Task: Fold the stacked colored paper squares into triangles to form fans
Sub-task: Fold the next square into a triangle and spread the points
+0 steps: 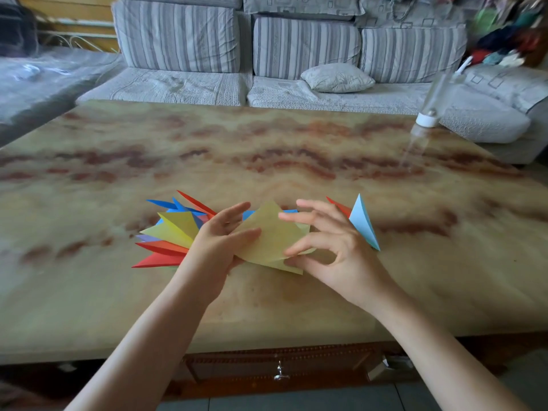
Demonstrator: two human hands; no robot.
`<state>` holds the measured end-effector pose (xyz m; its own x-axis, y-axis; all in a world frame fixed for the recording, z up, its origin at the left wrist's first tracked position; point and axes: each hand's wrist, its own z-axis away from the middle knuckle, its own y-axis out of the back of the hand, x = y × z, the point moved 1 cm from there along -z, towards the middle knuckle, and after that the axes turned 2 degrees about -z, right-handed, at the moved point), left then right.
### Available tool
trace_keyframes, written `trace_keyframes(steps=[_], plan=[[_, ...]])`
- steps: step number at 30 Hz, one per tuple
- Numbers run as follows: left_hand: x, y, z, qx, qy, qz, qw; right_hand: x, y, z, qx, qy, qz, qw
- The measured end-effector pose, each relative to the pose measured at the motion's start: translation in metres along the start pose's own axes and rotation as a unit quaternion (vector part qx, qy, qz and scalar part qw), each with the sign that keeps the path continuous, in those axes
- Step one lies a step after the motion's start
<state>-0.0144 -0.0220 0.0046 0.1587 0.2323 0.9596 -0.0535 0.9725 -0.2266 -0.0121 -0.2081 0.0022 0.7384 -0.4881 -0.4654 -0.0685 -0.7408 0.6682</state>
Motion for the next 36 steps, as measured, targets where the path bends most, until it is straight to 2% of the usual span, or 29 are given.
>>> trace_keyframes(steps=[2, 4, 6, 9, 12, 19, 24, 36], plan=[[0.001, -0.001, 0.001, -0.033, -0.013, -0.003, 0.999, -0.002, 0.002, -0.001, 0.017, -0.043, -0.030, 0.998], [0.003, -0.002, 0.003, -0.065, -0.016, 0.014, 0.998, -0.004, 0.005, -0.003, 0.039, -0.122, -0.086, 0.988], [0.005, -0.005, 0.005, -0.082, -0.016, 0.024, 0.996, -0.007, 0.007, -0.005, 0.057, -0.194, -0.170, 0.964], [0.006, -0.009, 0.008, -0.104, -0.029, 0.011, 0.994, -0.009, 0.008, -0.006, 0.085, -0.253, -0.297, 0.917], [0.006, -0.012, 0.010, -0.102, -0.042, 0.006, 0.994, -0.010, 0.008, -0.006, 0.113, -0.290, -0.320, 0.895], [0.006, -0.016, 0.013, -0.084, -0.080, -0.072, 0.991, -0.012, 0.009, -0.007, 0.120, -0.316, -0.324, 0.884], [0.005, -0.017, 0.014, -0.065, -0.093, -0.070, 0.991, -0.014, 0.009, -0.007, 0.149, -0.331, -0.338, 0.868], [0.005, -0.022, 0.017, -0.070, -0.085, -0.071, 0.991, -0.016, 0.011, -0.007, 0.165, -0.340, -0.326, 0.867]])
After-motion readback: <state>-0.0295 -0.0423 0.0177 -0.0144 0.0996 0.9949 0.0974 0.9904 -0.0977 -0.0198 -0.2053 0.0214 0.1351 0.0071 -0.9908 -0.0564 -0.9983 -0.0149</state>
